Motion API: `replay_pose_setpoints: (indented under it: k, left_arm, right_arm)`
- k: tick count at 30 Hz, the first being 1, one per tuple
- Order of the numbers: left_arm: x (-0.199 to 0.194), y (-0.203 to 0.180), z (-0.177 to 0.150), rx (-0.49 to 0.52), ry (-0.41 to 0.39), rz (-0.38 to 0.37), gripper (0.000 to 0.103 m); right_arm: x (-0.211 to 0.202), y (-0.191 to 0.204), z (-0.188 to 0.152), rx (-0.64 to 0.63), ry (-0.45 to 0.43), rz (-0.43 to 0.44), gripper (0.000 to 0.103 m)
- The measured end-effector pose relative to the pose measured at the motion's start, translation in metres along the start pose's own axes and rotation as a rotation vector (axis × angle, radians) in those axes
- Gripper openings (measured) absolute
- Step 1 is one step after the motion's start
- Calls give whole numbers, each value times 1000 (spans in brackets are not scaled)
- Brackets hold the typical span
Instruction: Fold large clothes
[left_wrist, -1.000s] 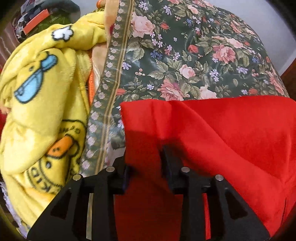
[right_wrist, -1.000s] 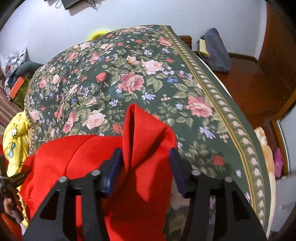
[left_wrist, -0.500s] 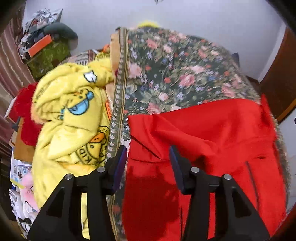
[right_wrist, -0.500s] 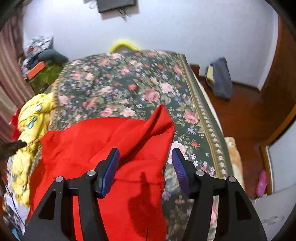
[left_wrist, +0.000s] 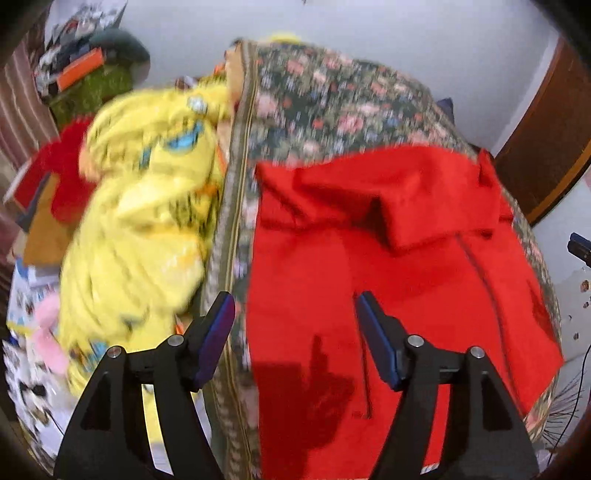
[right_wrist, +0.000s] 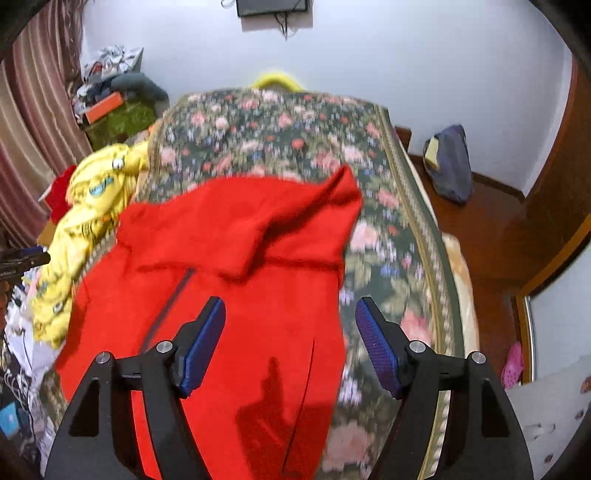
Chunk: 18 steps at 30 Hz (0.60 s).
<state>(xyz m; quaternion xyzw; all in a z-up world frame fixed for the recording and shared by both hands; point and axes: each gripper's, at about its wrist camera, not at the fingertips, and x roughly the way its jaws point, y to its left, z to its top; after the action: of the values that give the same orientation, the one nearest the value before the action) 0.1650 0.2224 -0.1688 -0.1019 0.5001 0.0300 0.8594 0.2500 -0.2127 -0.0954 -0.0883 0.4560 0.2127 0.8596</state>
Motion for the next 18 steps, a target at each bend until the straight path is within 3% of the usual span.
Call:
replay_pose_setpoints:
  k: [6, 11, 14, 18]
  left_arm:
    - [48, 20, -55, -57, 168, -36, 68]
    - [71, 34, -96, -122, 253, -85, 68]
    - [76, 36, -113, -141, 276, -116, 68]
    - [75, 32, -124, -156, 264, -163, 68]
  right_arm:
    - [18, -10, -42, 84, 105, 15, 69]
    - [33, -19, -72, 134, 200, 50, 69]
    - [37, -17, -85, 126, 244, 69, 69]
    - [30, -19, -92, 142, 213, 125, 70]
